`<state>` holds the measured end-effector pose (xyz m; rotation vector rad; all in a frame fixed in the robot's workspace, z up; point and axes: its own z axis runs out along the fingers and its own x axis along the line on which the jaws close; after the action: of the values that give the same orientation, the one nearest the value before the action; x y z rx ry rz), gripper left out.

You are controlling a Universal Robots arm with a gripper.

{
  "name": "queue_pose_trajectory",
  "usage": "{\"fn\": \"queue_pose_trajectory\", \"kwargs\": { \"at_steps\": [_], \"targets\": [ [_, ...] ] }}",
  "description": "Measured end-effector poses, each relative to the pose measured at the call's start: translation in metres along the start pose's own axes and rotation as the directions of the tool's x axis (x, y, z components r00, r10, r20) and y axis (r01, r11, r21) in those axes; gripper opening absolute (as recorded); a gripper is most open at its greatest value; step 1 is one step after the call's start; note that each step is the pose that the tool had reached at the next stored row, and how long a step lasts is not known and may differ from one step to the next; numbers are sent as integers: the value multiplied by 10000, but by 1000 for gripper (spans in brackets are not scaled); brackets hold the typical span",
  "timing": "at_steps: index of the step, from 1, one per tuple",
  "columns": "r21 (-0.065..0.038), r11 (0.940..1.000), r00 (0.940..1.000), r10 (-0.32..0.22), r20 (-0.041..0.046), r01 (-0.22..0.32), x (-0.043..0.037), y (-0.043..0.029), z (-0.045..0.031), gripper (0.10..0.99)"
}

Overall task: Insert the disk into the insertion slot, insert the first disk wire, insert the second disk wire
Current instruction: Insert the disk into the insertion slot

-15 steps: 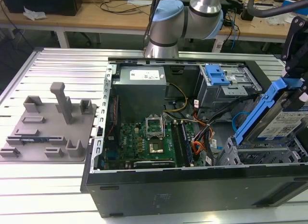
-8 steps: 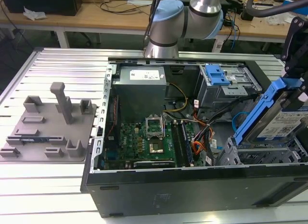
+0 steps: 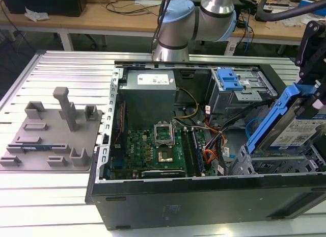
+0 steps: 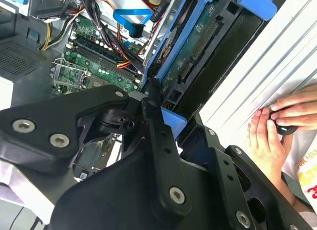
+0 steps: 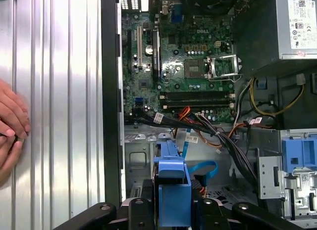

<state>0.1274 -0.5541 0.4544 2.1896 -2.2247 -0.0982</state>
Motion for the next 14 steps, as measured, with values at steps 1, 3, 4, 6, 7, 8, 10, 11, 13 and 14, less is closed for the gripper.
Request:
{"fn": "queue_pose_trajectory", "kwargs": {
  "at_steps": [1, 3, 4, 6, 7, 8, 10, 11, 13, 14],
  "targets": [
    [0, 10000, 10000, 0, 0, 0, -9, 0, 0, 365],
    [0, 10000, 10000, -1, -1, 1, -24, 0, 2, 365],
    [-1, 10000, 10000, 0, -2, 0, -24, 0, 4, 365],
    [-5, 10000, 10000, 1, -11, -1, -24, 0, 15, 365],
    [-8, 10000, 10000, 1, -15, -1, -24, -1, 23, 365],
    [-16, 10000, 10000, 1, -20, -1, -24, -2, 35, 365],
    [-29, 10000, 10000, 2, -27, -2, -24, -3, 52, 365],
    [-44, 10000, 10000, 3, -34, -3, -23, -4, 71, 365],
    [-71, 10000, 10000, 4, -43, -4, -21, -7, 116, 365],
    [-74, 10000, 10000, 4, -44, -5, -21, -7, 129, 365]
  ]
}}
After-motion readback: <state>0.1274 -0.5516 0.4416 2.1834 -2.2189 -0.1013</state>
